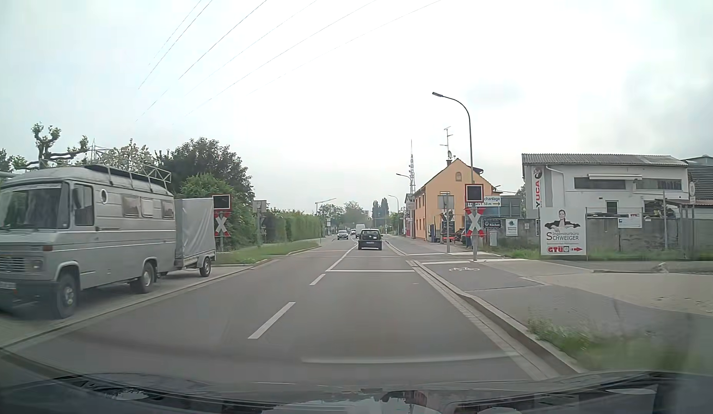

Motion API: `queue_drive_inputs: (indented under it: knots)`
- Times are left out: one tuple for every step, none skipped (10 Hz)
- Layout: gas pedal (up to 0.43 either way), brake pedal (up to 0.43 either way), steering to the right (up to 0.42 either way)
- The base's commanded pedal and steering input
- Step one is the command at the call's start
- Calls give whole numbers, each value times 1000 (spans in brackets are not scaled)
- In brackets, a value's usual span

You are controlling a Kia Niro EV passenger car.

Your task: Follow the waypoints while adhering to traffic rules and regulations

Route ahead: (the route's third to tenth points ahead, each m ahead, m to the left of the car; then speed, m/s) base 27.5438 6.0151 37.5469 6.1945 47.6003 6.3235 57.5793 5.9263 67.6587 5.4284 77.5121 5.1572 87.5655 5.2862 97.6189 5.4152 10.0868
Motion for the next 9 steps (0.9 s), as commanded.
queue_drive_inputs:
  knots:
    - [20,0,-2]
    - [20,0,-2]
    - [20,0,-2]
    - [20,0,-2]
    - [20,0,-2]
    - [20,0,-2]
    - [20,0,-1]
    - [20,0,-1]
    - [20,0,-1]
